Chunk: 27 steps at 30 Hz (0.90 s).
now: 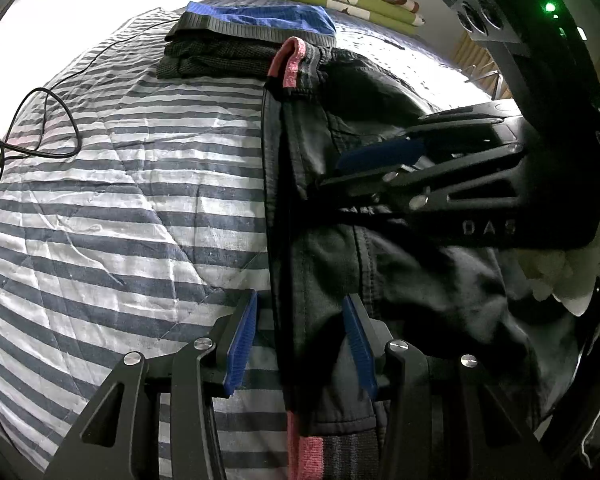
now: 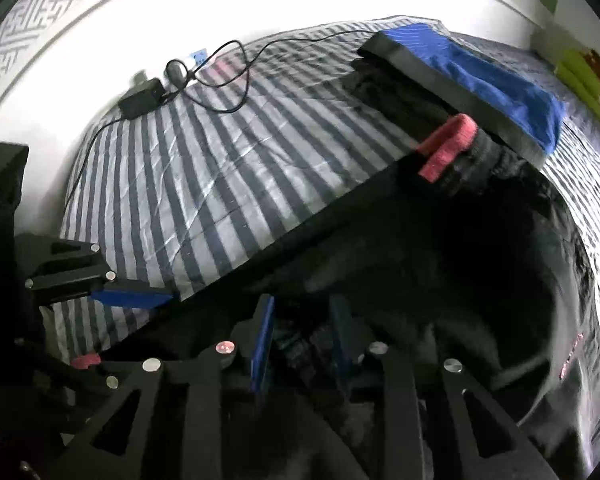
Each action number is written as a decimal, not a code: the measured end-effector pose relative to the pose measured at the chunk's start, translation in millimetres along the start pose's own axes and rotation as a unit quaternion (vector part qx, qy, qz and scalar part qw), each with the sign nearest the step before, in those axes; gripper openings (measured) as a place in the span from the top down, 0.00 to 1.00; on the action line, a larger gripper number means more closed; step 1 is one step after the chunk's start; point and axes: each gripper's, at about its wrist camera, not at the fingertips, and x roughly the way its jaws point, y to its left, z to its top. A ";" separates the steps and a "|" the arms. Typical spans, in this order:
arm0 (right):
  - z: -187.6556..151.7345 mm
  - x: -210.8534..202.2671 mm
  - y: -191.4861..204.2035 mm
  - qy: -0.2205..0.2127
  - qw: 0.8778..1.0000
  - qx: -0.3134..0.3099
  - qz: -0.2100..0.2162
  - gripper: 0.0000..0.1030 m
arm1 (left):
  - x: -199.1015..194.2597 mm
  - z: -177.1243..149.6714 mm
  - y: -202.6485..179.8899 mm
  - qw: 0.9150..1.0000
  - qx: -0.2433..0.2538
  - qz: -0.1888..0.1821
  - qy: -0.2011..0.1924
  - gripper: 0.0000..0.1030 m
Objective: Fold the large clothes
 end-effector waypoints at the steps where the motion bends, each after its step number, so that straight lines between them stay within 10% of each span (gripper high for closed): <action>1: -0.5 0.0 1.8 0.000 1.000 -0.004 0.000 0.75 | -0.1 -0.1 0.1 1.000 0.001 0.000 0.000 0.55; 17: 14.8 6.1 -51.2 -0.015 0.991 0.124 0.051 0.83 | 0.2 -2.0 0.5 1.000 0.003 -0.001 0.000 0.55; 27: -1.8 -12.4 -6.8 -0.035 0.999 -0.011 0.003 0.82 | 0.6 -2.0 0.2 1.000 0.001 0.001 0.000 0.55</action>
